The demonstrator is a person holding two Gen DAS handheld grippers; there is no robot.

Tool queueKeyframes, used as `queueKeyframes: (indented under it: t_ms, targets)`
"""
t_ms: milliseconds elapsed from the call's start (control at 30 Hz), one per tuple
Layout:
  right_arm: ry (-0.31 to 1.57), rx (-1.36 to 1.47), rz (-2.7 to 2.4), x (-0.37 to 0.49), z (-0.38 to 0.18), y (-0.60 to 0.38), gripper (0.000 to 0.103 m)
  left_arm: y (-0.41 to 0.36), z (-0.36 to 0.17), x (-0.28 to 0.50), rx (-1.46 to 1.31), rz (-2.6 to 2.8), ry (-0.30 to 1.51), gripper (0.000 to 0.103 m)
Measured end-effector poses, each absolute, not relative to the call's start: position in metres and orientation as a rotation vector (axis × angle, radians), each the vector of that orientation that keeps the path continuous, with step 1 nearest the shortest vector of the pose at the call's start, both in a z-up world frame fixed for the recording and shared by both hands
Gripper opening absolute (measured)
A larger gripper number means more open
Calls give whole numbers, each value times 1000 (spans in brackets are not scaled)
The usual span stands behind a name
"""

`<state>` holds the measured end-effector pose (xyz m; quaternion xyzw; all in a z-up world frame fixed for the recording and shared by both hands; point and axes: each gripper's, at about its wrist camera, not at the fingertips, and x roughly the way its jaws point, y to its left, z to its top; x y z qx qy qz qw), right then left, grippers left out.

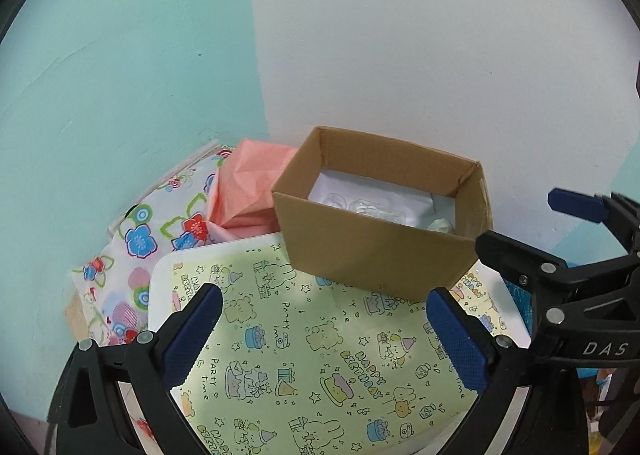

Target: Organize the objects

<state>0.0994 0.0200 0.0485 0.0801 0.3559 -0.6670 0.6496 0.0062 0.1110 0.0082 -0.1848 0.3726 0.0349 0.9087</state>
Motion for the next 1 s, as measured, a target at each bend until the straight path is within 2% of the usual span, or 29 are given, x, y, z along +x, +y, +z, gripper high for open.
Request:
queueKeyframes:
  t_ms: [1000]
  targets:
    - [655, 123, -1559, 84, 49, 48, 103, 113, 21, -14, -310, 49, 662, 103]
